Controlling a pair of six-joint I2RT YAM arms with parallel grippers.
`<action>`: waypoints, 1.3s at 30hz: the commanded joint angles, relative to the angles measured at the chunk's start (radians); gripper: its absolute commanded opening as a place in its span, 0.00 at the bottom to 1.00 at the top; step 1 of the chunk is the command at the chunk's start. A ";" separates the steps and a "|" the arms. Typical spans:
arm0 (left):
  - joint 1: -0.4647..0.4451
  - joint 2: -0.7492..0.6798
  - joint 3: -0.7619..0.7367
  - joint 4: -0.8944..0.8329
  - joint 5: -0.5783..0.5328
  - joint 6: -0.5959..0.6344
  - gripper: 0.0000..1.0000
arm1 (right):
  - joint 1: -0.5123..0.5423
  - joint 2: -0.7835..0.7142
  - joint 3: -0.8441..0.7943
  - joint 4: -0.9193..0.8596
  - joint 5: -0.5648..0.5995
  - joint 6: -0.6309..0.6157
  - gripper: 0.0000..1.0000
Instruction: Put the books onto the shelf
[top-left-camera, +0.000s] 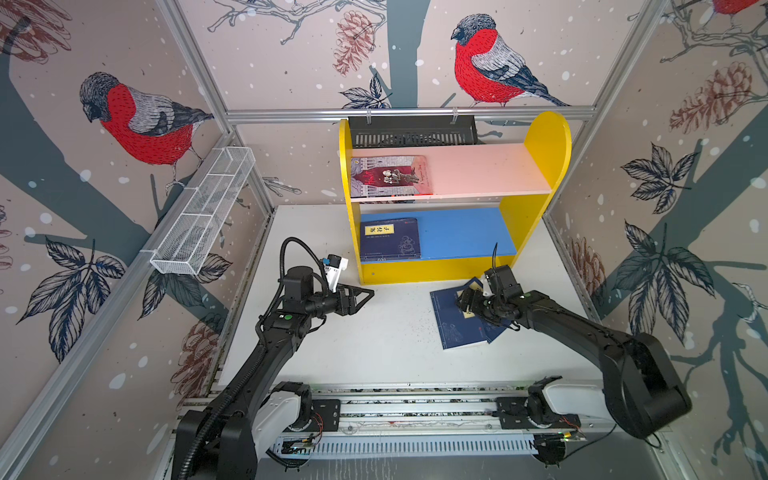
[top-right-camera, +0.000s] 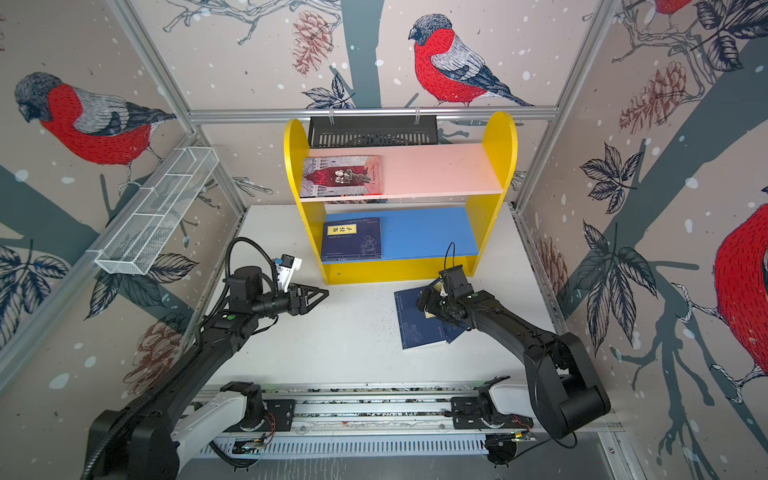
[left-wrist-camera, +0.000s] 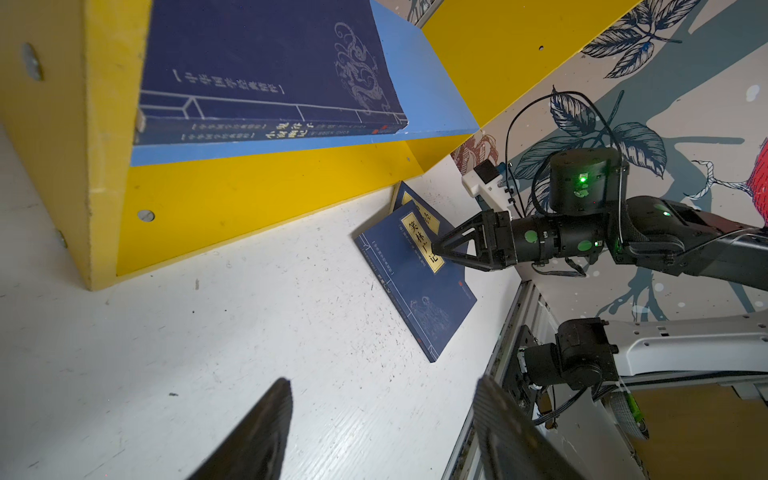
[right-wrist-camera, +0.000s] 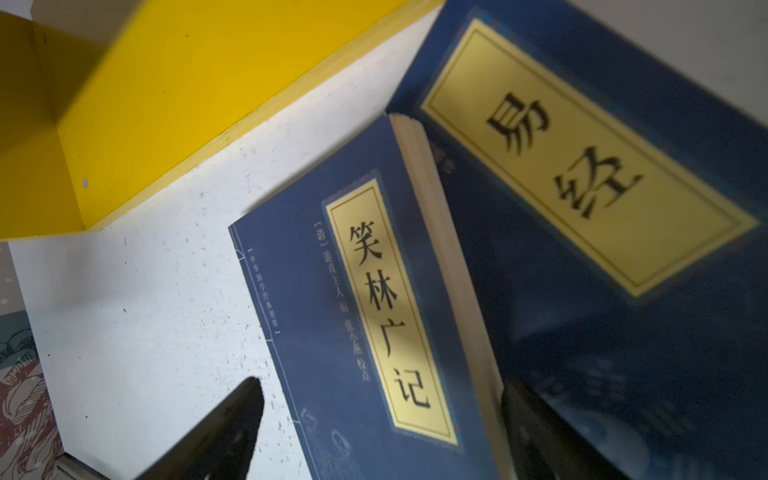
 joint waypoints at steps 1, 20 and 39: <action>-0.002 0.004 -0.004 -0.001 0.003 -0.001 0.70 | 0.007 0.002 0.002 -0.008 0.048 -0.015 0.91; -0.001 0.048 -0.075 0.069 0.017 -0.087 0.70 | 0.229 0.184 0.081 0.202 -0.134 0.010 0.88; -0.021 0.144 -0.183 0.231 0.042 -0.153 0.60 | 0.255 0.215 -0.014 0.377 -0.213 0.035 0.81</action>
